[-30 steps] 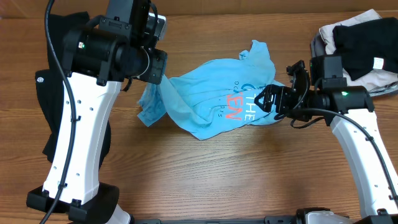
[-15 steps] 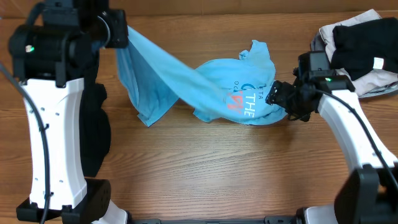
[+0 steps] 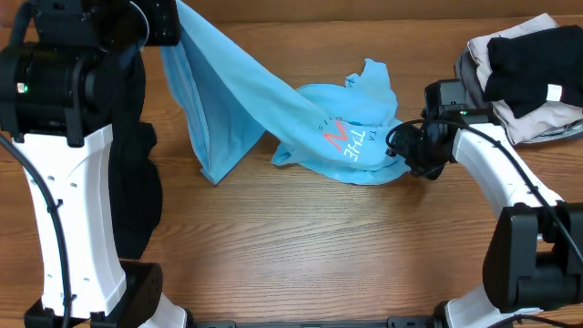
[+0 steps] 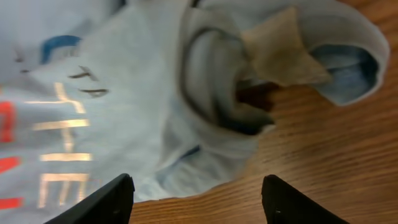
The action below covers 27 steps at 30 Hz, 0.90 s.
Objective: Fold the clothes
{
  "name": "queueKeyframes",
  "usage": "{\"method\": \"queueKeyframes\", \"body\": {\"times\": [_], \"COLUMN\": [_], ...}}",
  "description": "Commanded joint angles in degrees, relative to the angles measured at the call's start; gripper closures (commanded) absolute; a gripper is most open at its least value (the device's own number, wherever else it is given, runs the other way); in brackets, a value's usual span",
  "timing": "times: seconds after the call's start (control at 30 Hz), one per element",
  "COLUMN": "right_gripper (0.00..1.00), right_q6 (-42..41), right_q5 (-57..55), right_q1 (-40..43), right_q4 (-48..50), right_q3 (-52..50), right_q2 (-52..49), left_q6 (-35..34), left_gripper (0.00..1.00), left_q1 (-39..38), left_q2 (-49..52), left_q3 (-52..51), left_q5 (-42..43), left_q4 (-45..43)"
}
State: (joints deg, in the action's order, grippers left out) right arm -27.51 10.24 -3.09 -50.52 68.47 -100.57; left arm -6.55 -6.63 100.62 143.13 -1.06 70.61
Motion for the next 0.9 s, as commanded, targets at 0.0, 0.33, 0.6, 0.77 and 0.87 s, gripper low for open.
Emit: {"method": "queueKeyframes", "body": {"times": [0.0,0.33,0.6,0.77,0.87], "right_gripper": [0.31,0.34,0.39,0.54,0.76], "right_q6": [-0.55,-2.82,-3.23,-4.37,-5.77], "right_q5": [3.87,-1.44,-4.20,-4.92,-6.34], "right_q1": [-1.88,-11.45,-13.77,-13.79,-13.79], "right_q4": [-0.07,2.01,6.95,9.57,9.84], "right_q3": [-0.44,-3.37,-7.50,-8.41,-8.41], "right_q2": [-0.39,-0.50,-2.08,-2.75,-2.75], "left_q6": [-1.22,-1.22,-1.18,-1.11,-0.92], "left_gripper": [0.96,0.96,0.96,0.96,0.96], "left_q1": [0.24,0.24,0.24,0.24,0.24], "left_q2": [-0.98,-0.98,-0.96,-0.96,-0.96], "left_q3": [1.88,1.77,1.62,1.62,1.62], "left_q5": [0.22,0.68,0.61,0.46,0.46], "left_q4": [-0.42,0.92,3.02,3.96,4.02]}}
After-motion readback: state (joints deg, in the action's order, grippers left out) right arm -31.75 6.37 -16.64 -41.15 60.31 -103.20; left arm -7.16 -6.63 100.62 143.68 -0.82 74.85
